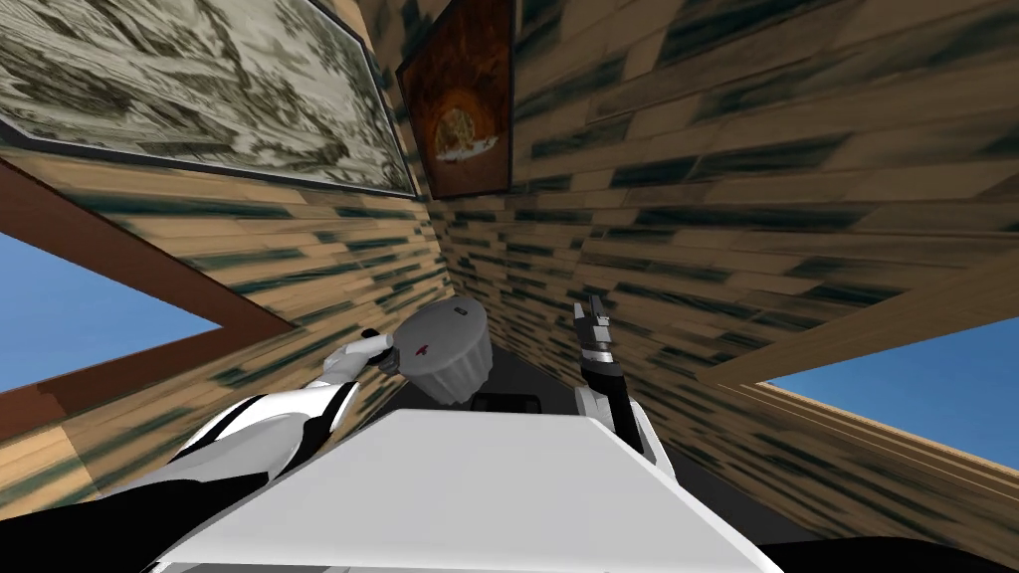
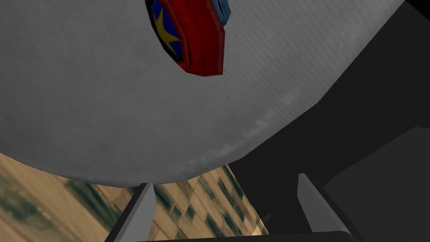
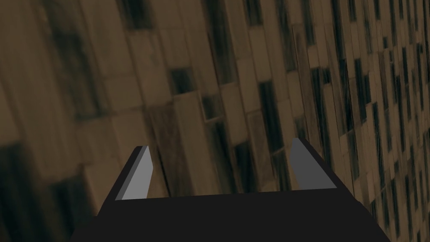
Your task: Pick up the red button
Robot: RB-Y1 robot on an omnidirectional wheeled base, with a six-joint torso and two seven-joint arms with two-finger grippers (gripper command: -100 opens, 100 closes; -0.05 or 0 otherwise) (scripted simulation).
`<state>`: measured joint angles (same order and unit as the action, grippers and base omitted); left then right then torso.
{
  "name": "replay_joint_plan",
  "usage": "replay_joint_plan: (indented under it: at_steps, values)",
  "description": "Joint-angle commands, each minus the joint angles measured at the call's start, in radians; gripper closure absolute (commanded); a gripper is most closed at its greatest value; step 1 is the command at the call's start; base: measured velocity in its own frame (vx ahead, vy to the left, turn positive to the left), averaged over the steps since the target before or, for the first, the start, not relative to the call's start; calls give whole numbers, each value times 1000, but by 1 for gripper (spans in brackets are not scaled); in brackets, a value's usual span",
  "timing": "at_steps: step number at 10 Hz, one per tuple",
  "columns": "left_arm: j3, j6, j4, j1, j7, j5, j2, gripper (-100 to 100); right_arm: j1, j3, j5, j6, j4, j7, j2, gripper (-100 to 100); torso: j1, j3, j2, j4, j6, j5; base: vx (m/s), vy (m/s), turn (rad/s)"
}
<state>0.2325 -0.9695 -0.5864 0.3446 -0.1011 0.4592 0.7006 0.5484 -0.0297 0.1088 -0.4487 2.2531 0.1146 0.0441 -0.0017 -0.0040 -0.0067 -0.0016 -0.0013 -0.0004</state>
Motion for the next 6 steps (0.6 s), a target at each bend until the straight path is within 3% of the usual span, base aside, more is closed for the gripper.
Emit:
replay_joint_plan:
  at_steps: [1, 4, 6]
  values:
    - [9, -41, 48, 25, 4, 11, -10, -100, 0, 0, 0, 0, 0, 0, 0, 0, 0, 0, 0, 0, 0, 0, 140, -23, -216]
    - [14, -62, 76, 47, 11, 20, -26, -100, 0, 0, 0, 0, 0, 0, 0, 0, -2, -2, -3, -1, 1, 0, 141, -33, -114]
    - [14, -69, 64, 42, 7, 20, -25, -100, 0, 0, 0, 0, 0, 0, 0, 0, -1, 1, 2, 0, 0, 0, 36, -18, -8]
